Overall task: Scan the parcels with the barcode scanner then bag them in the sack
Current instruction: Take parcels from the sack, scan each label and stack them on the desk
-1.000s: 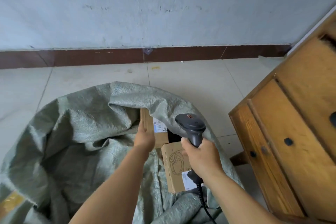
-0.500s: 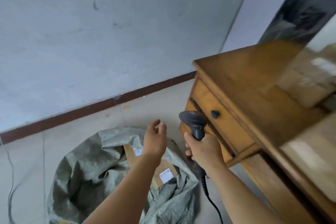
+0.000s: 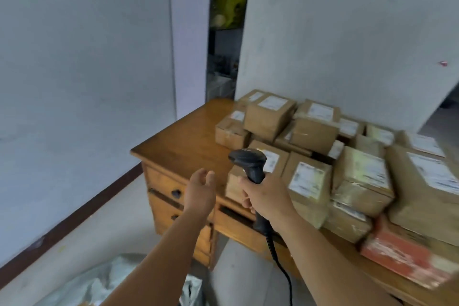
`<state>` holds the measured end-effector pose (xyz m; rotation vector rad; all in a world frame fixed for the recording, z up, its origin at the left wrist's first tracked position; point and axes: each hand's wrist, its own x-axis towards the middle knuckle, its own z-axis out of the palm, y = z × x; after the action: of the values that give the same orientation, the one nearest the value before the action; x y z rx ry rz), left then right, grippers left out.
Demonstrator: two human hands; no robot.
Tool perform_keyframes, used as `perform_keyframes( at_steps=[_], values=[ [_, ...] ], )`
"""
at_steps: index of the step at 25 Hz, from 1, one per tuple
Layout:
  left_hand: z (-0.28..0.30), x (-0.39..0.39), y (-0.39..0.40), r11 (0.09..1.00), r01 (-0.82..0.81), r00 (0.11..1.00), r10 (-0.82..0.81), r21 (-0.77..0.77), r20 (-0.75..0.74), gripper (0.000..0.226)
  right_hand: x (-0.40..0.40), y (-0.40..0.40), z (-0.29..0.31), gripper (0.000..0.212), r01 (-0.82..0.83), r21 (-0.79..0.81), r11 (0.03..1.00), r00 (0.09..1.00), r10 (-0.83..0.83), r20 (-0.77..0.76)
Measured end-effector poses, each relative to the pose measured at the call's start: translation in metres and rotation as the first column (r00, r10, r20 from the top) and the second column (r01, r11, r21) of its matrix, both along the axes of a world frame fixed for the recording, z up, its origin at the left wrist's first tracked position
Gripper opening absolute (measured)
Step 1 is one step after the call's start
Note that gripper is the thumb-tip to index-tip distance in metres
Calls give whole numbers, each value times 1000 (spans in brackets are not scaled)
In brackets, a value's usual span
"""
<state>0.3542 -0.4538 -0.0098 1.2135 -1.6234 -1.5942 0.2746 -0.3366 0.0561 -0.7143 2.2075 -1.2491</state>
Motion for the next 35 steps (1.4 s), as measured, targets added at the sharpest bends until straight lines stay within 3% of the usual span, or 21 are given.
perform_keyframes(
  at_steps=[3, 7, 12, 14, 16, 21, 24, 28, 35],
  values=[
    [10, -35, 18, 976, 206, 970, -194, -73, 143, 56, -23, 34, 24, 25, 90, -20, 996, 995, -89, 35],
    [-4, -63, 19, 886, 412, 856, -295, -213, 424, 61, -47, 56, 48, 22, 174, -15, 985, 966, -168, 198],
    [-3, -81, 10, 723, 630, 634, -268, -284, 726, 70, -75, 51, 62, 26, 188, 45, 981, 932, -193, 308],
    [-2, -87, 5, 616, 728, 543, -253, -300, 801, 71, -83, 45, 60, 25, 177, 45, 983, 934, -182, 306],
    [-3, -90, 3, 584, 761, 501, -253, -282, 827, 71, -90, 38, 58, 24, 164, 53, 985, 935, -173, 310],
    [-7, -85, 42, 737, 563, 685, -163, -374, 710, 56, -105, 23, 62, 23, 121, 85, 989, 943, -141, 301],
    [-1, -87, 46, 733, 537, 668, -67, -417, 741, 49, -108, 13, 68, 24, 91, 90, 992, 946, -115, 305],
    [6, -99, 24, 770, 541, 671, -153, -338, 726, 46, -110, 4, 73, 22, 69, 101, 992, 940, -99, 326],
    [-1, -95, 27, 936, 279, 720, -58, -212, 692, 86, -116, -2, 69, 23, 48, 160, 986, 927, -104, 360]
  ],
)
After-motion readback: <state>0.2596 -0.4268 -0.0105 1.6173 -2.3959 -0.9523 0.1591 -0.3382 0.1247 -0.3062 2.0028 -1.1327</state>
